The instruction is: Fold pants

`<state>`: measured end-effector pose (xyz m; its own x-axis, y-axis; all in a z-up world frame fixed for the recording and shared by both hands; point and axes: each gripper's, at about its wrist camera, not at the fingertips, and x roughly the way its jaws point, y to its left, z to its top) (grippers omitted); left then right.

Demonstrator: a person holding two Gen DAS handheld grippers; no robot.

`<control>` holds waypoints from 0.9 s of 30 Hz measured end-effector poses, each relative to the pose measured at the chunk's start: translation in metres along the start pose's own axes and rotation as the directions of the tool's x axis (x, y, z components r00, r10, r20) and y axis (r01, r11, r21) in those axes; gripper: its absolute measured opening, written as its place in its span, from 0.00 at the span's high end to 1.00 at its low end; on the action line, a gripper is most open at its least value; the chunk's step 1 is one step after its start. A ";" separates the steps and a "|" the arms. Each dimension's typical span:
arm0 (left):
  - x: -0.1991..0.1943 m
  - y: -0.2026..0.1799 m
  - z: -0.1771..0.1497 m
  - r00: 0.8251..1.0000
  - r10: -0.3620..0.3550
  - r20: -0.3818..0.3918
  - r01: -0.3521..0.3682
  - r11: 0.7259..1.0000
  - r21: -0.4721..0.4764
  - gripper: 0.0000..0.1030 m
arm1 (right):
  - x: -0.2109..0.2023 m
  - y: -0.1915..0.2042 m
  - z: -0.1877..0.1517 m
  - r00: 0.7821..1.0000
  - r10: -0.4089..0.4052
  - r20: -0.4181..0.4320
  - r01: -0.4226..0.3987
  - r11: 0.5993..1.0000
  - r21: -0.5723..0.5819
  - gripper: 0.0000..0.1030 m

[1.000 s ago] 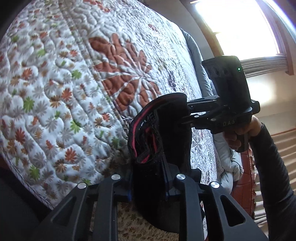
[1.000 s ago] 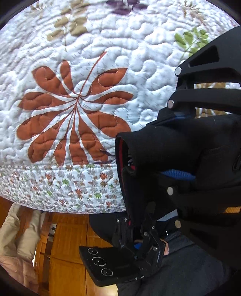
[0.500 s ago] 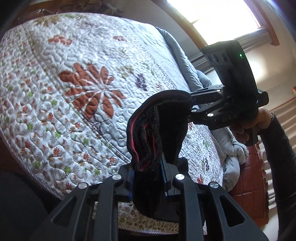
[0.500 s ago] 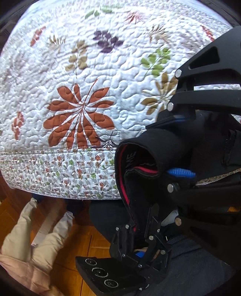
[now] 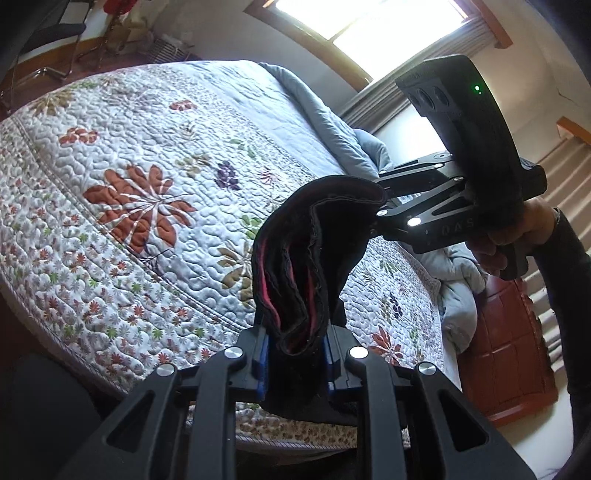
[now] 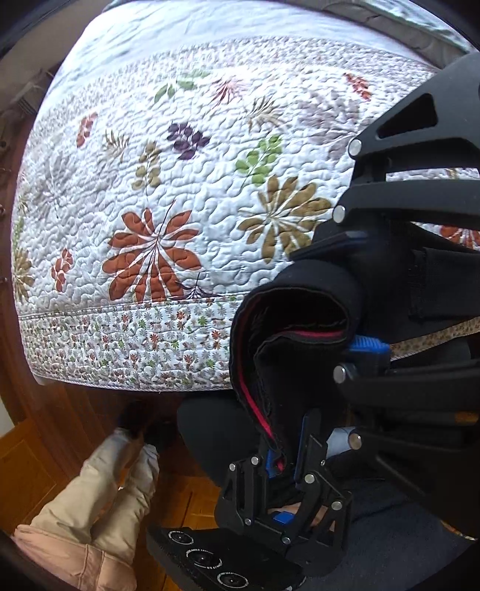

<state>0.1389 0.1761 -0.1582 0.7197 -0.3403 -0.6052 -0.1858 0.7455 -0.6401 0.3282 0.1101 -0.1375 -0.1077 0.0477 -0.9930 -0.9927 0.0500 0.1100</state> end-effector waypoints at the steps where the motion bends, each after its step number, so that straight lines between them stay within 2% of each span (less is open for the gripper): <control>1: -0.003 -0.005 -0.001 1.000 -0.003 0.000 0.003 1.000 0.008 0.79 | -0.005 0.002 -0.003 1.000 -0.007 0.001 0.007 1.000 0.003 0.67; 14: -0.020 -0.058 -0.017 1.000 -0.012 -0.019 0.014 0.990 0.143 0.80 | -0.046 0.032 -0.046 0.988 -0.154 -0.008 0.155 0.986 0.056 0.67; 27: -0.015 -0.111 -0.031 0.999 0.012 -0.043 0.001 0.959 0.284 0.81 | -0.064 0.048 -0.094 0.954 -0.297 -0.031 0.298 0.946 0.126 0.69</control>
<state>0.1284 0.0810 -0.0927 0.6880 -0.3556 -0.6327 0.0126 0.8775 -0.4795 0.2827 0.0157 -0.0727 0.1904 0.0000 -0.9817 -0.9643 0.1873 -0.1870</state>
